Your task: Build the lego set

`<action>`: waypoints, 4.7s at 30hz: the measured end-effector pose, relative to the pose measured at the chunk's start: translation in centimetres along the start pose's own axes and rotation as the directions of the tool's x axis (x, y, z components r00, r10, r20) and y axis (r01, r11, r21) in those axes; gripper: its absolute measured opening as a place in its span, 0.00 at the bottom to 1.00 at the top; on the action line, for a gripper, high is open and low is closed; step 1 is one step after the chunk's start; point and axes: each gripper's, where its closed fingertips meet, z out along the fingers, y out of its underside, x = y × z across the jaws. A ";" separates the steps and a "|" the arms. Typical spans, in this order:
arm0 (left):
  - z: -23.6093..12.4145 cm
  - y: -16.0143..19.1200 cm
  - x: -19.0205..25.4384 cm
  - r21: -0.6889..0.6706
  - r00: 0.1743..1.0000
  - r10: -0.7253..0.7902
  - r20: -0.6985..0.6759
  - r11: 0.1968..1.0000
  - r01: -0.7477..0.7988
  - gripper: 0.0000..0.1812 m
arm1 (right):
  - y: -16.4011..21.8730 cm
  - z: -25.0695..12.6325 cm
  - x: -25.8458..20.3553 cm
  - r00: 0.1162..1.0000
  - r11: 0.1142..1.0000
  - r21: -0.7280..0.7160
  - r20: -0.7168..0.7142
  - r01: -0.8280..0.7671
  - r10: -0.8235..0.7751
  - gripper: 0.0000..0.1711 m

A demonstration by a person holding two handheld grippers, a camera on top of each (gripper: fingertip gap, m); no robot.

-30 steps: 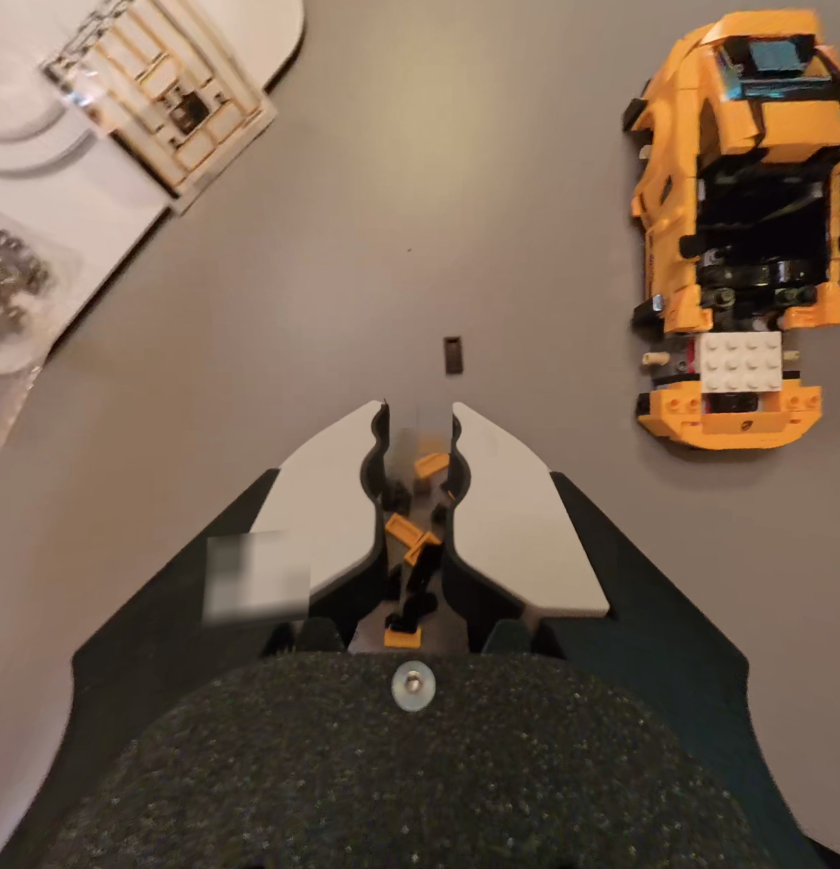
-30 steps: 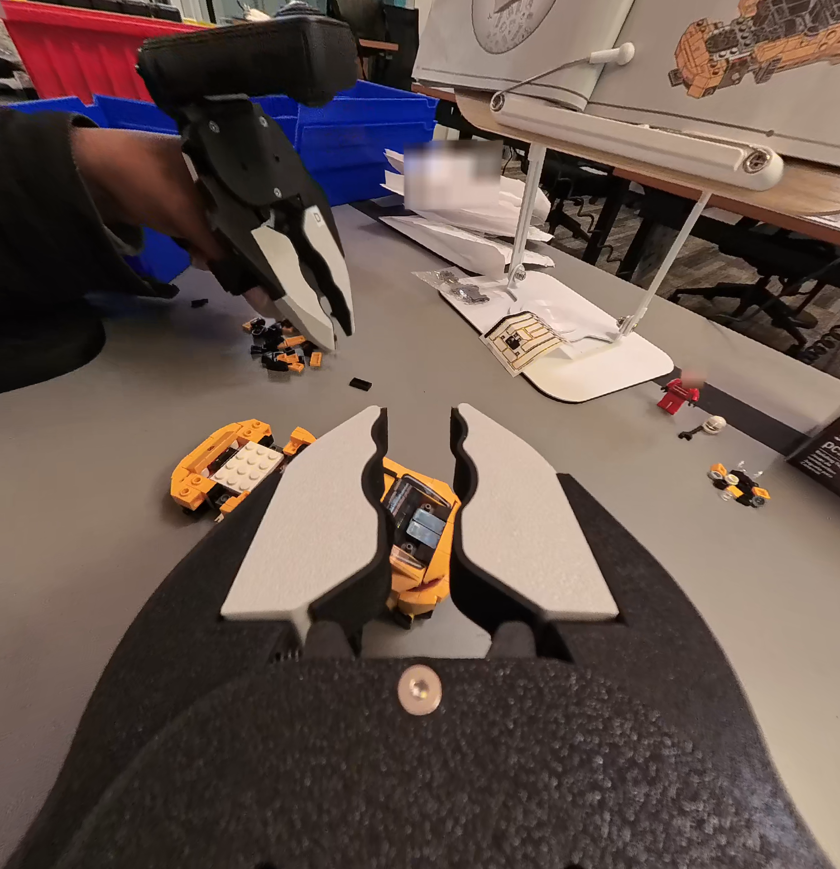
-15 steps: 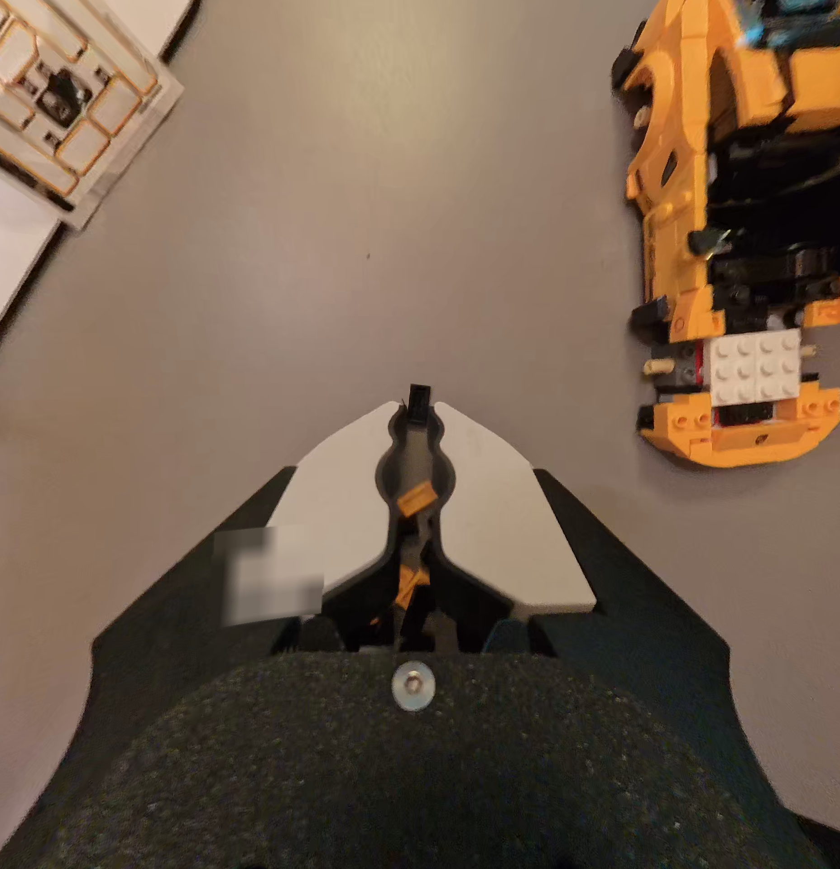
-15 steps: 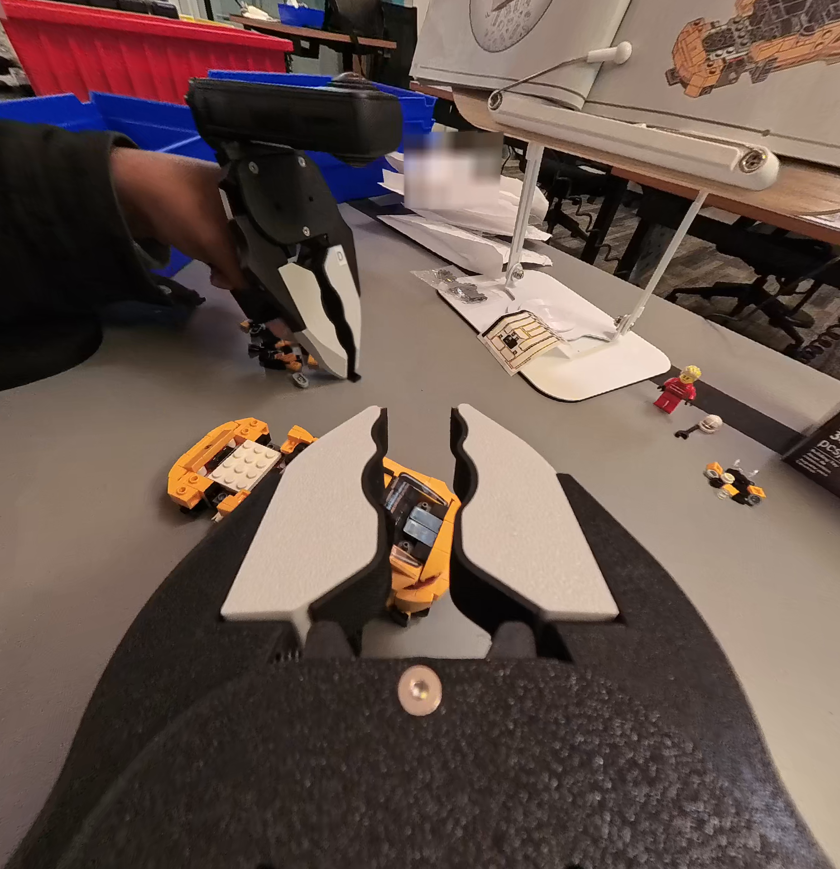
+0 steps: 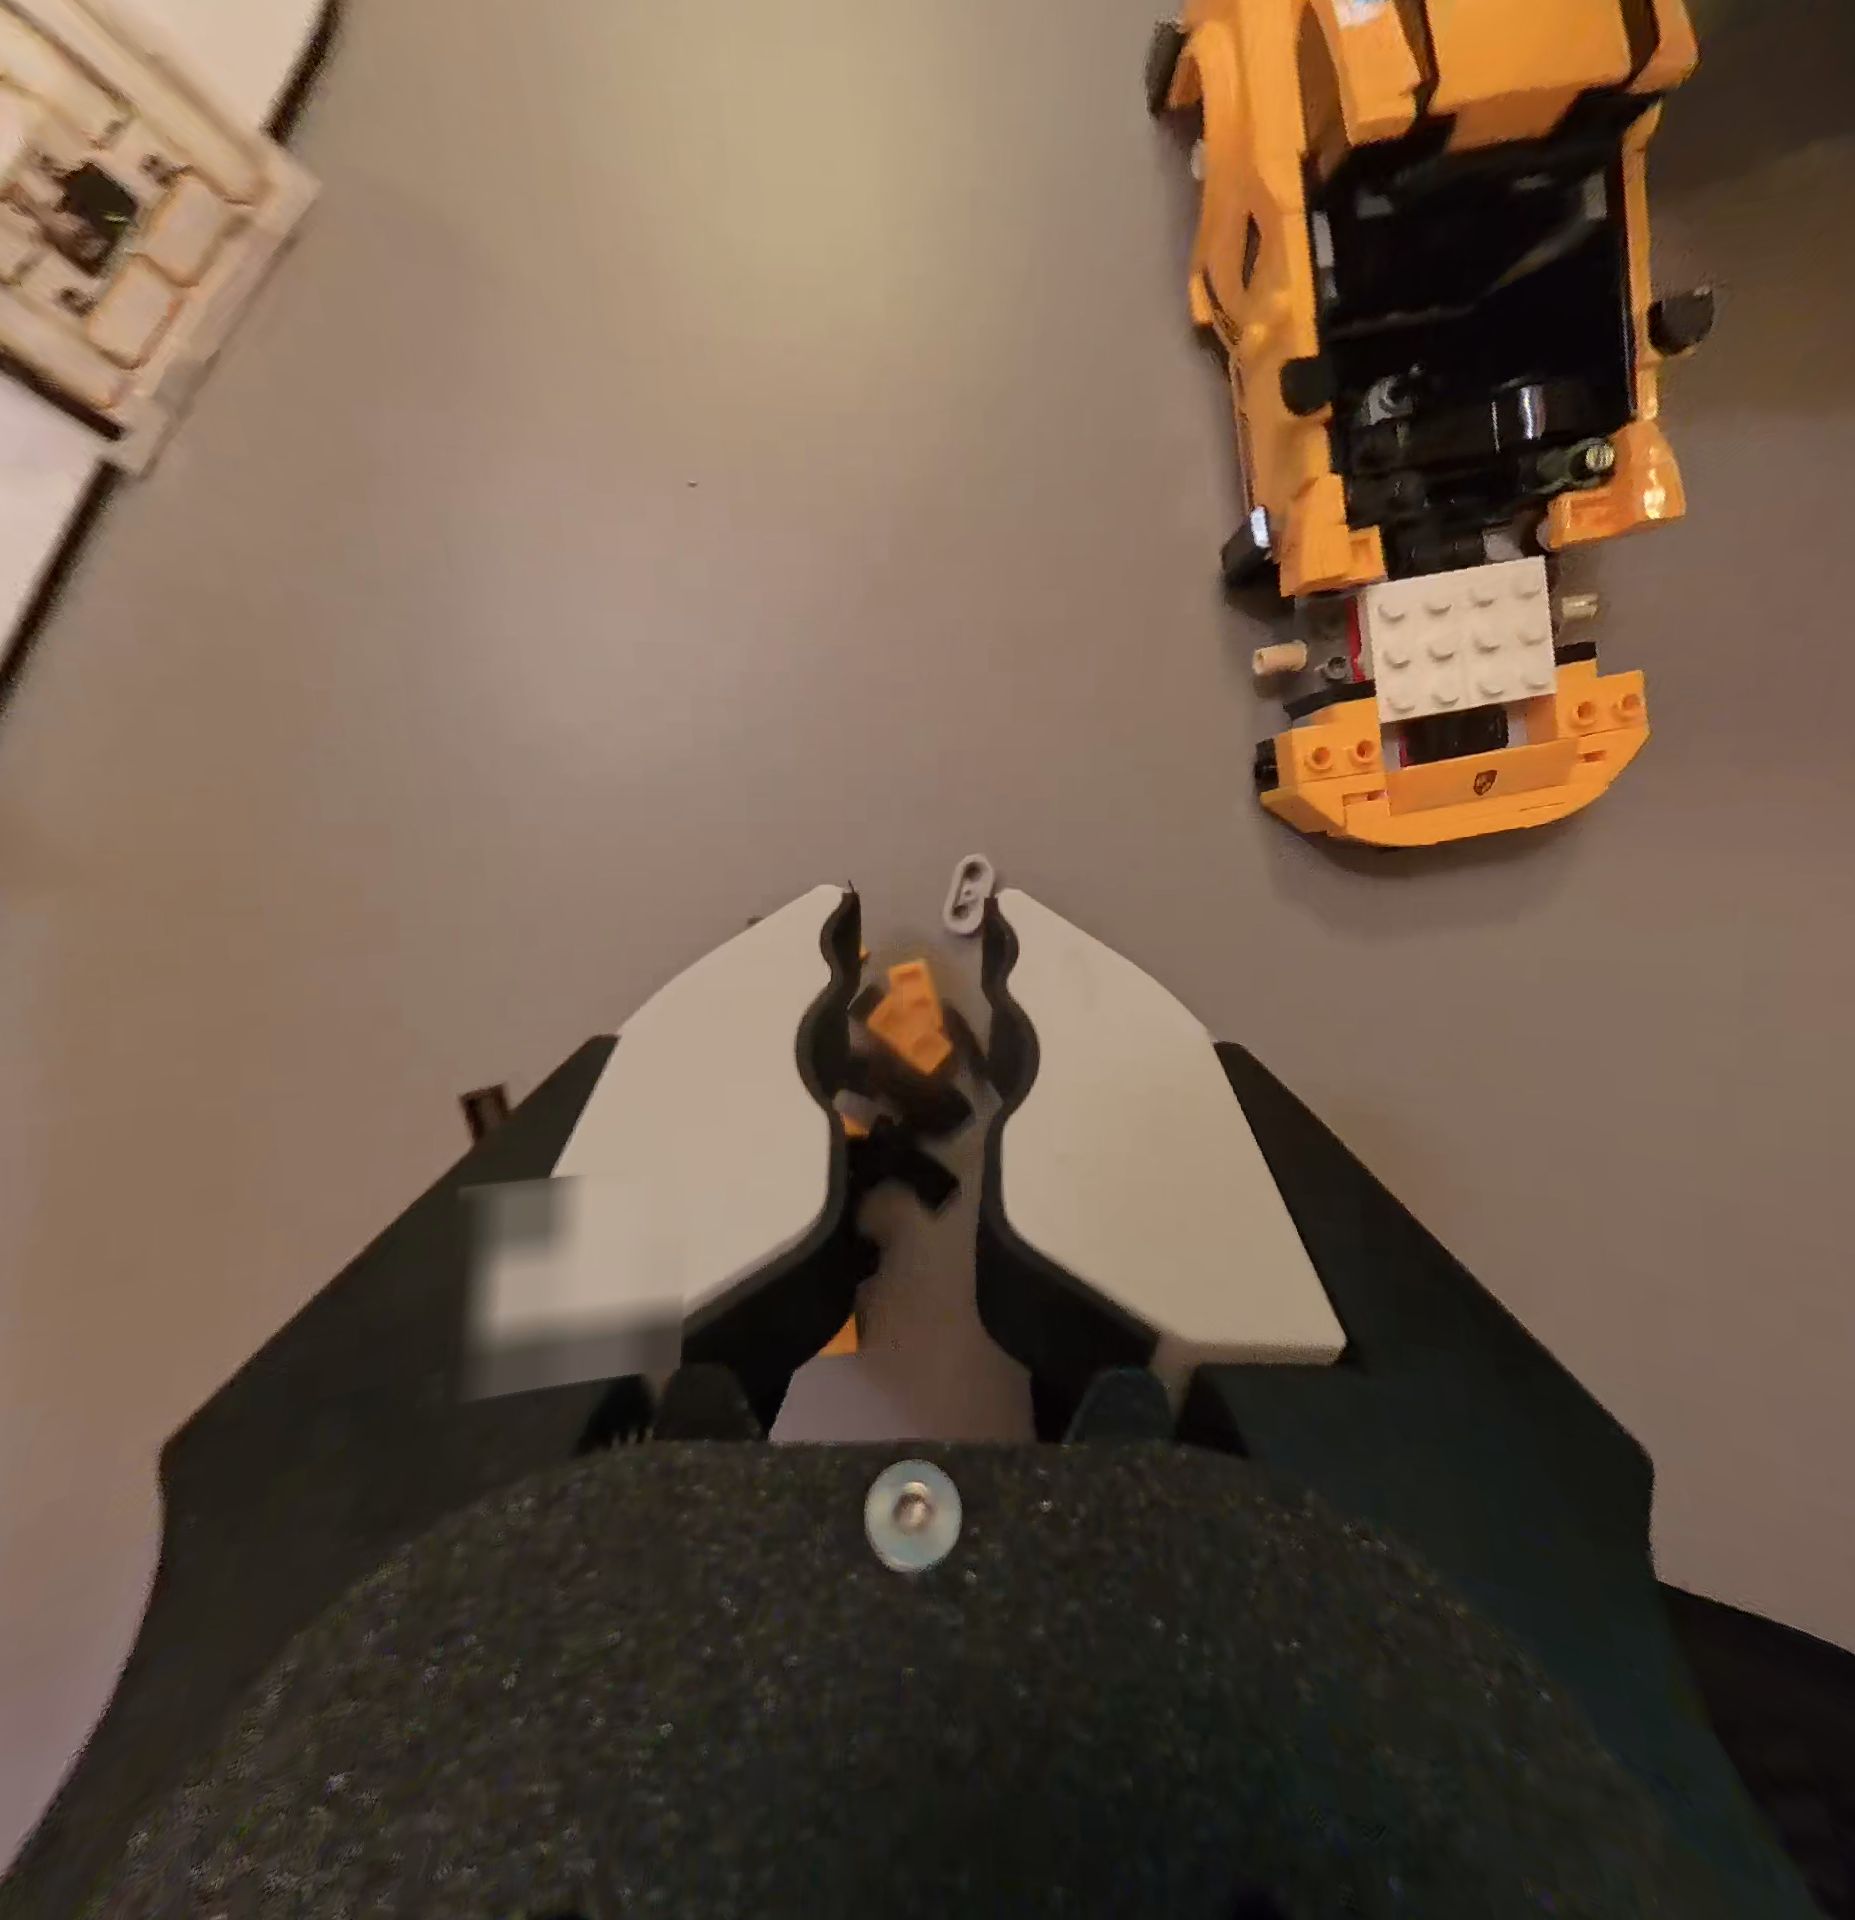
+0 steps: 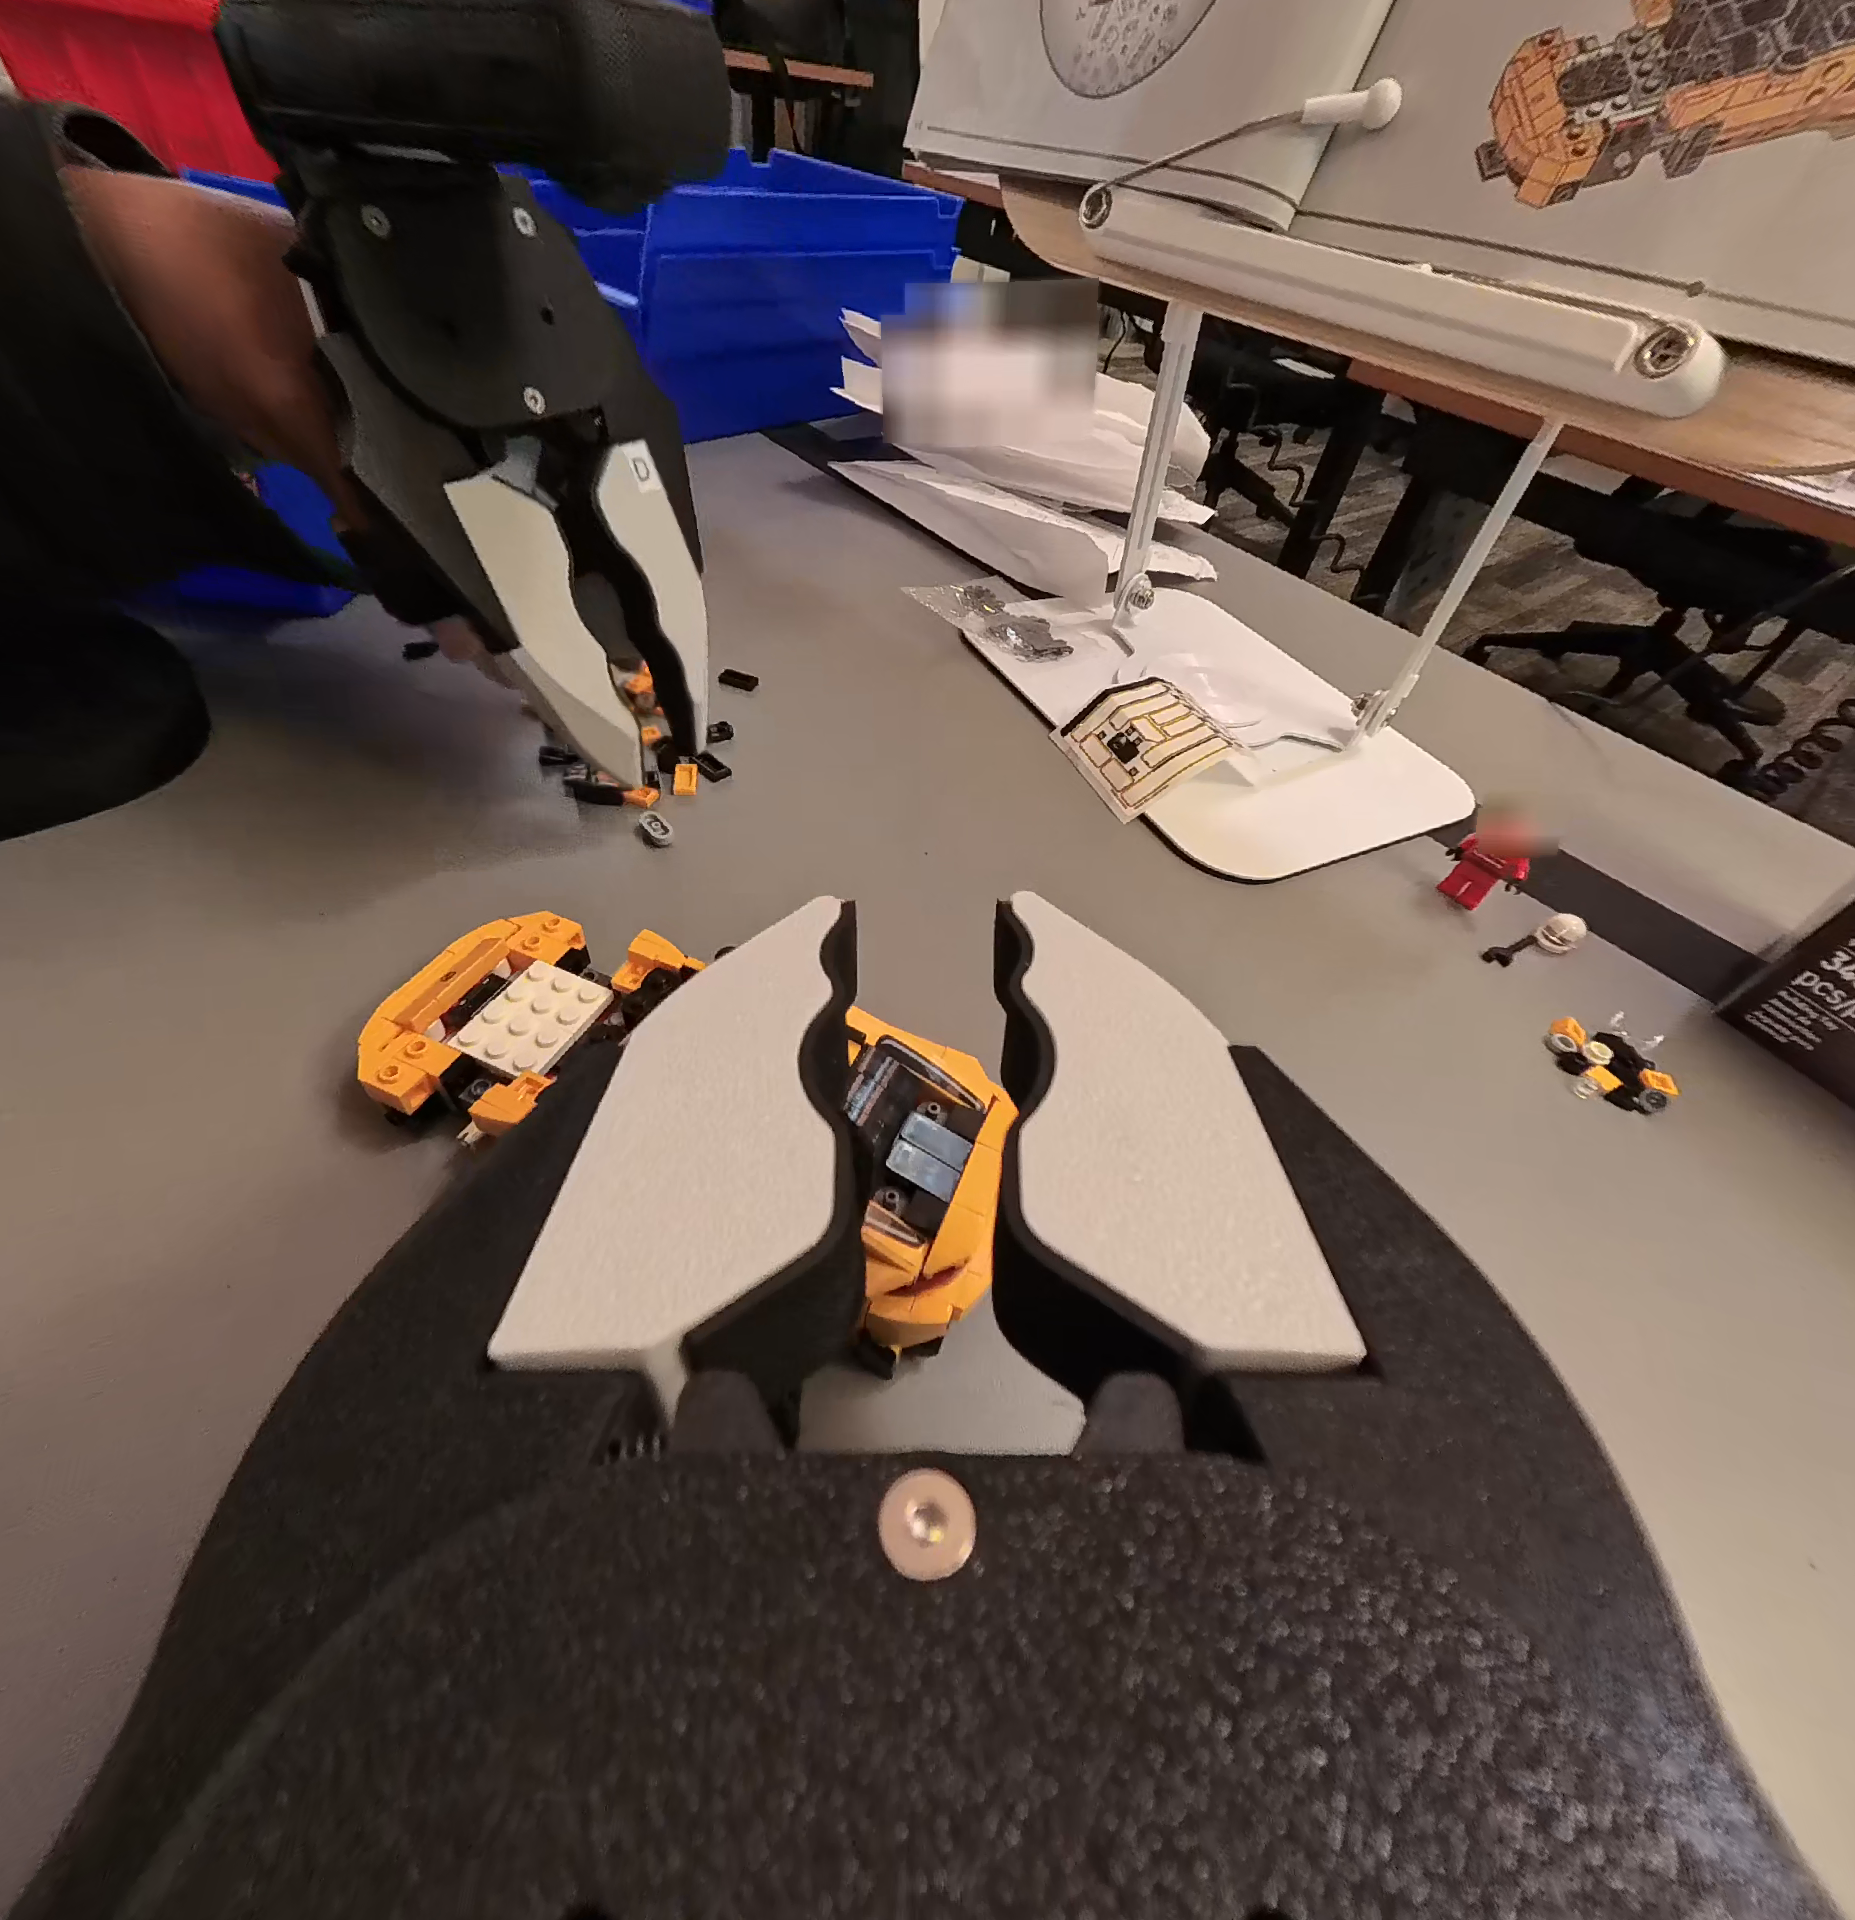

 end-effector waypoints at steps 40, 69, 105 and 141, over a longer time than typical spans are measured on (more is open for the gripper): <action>-10.1 -3.2 -1.5 0.827 0.904 -0.350 0.247 0.562 -0.008 0.00 | -3.8 2.0 6.4 0.946 0.976 0.219 -0.316 -0.002 0.073 0.06; -12.1 -1.8 -3.8 0.838 0.877 -0.396 0.272 0.545 -0.014 0.02 | -3.5 1.0 3.8 0.975 0.983 0.183 -0.222 0.027 0.014 0.06; -12.3 -1.0 -4.7 0.846 0.865 -0.454 0.214 0.530 0.068 0.01 | -2.9 0.4 5.4 0.955 0.986 0.164 -0.285 -0.039 0.085 0.07; -6.1 3.0 -5.0 0.505 0.908 -0.305 0.288 0.854 0.127 0.05 | -2.9 0.9 4.0 0.975 0.987 0.153 -0.203 -0.058 0.088 0.07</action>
